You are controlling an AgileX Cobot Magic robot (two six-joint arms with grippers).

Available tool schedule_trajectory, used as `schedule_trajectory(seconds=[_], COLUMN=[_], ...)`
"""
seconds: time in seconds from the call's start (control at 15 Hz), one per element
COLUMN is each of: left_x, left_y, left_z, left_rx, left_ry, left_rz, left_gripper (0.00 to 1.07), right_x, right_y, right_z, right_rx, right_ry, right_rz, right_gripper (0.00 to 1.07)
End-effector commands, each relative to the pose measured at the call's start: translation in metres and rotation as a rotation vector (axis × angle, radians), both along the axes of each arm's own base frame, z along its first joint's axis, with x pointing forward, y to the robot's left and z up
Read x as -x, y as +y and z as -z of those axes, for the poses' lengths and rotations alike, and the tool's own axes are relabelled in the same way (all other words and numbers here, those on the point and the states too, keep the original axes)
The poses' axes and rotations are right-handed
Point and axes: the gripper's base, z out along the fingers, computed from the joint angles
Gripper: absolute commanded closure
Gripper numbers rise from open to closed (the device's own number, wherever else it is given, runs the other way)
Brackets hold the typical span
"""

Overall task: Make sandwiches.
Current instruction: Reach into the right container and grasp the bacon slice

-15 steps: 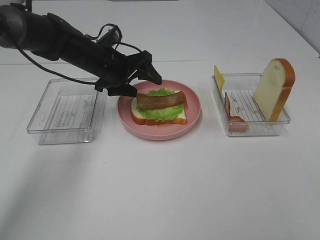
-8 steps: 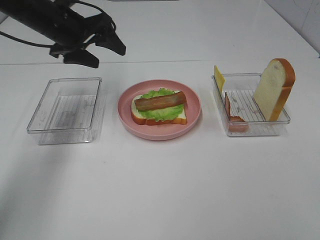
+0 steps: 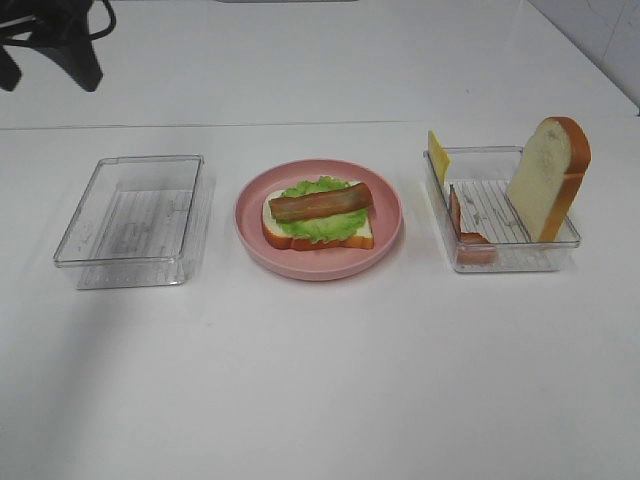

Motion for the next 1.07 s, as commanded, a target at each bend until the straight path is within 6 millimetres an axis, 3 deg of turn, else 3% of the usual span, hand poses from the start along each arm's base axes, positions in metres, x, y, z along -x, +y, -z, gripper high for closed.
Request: schedule_trajectory(seconds=[0.07,0.13,0.2,0.47,0.53,0.6,0.8,1.07], left_x=[0.032,0.061,0.070,0.137,0.144,0.179,0.220,0.285], left_y=[0.009,0.015,0.017,0.025,0.026,0.030,0.034,0.044], left_z=[-0.012,-0.015,-0.015,-0.018,-0.020,-0.022,-0.023,-0.009], left_rx=[-0.073,-0.096,-0.096,-0.055,-0.052,-0.027,0.005,0.020], left_ry=[0.034,0.033,0.033,-0.030,-0.046,-0.108,-0.179,-0.282], left_rz=[-0.008,-0.001,-0.001,-0.009,-0.010,-0.014,-0.013,-0.008], left_gripper=[0.27,0.27,0.27,0.27,0.27,0.27,0.27,0.28], right_x=[0.001,0.001,0.001,0.001,0.001,0.001,0.001,0.001], right_y=[0.000,0.000,0.000,0.000,0.000,0.000,0.000,0.000], right_z=[0.001,0.001,0.001,0.001,0.001,0.001,0.001,0.001], right_rx=[0.006,0.006,0.006,0.006,0.006,0.006,0.006,0.006], right_ry=[-0.015,-0.015,-0.015,-0.015,-0.015,-0.015,-0.015,-0.015], right_rz=[0.004,0.004,0.004,0.004,0.004,0.004,0.004,0.004], right_gripper=[0.33,0.33,0.33,0.33,0.33,0.33,0.33,0.33])
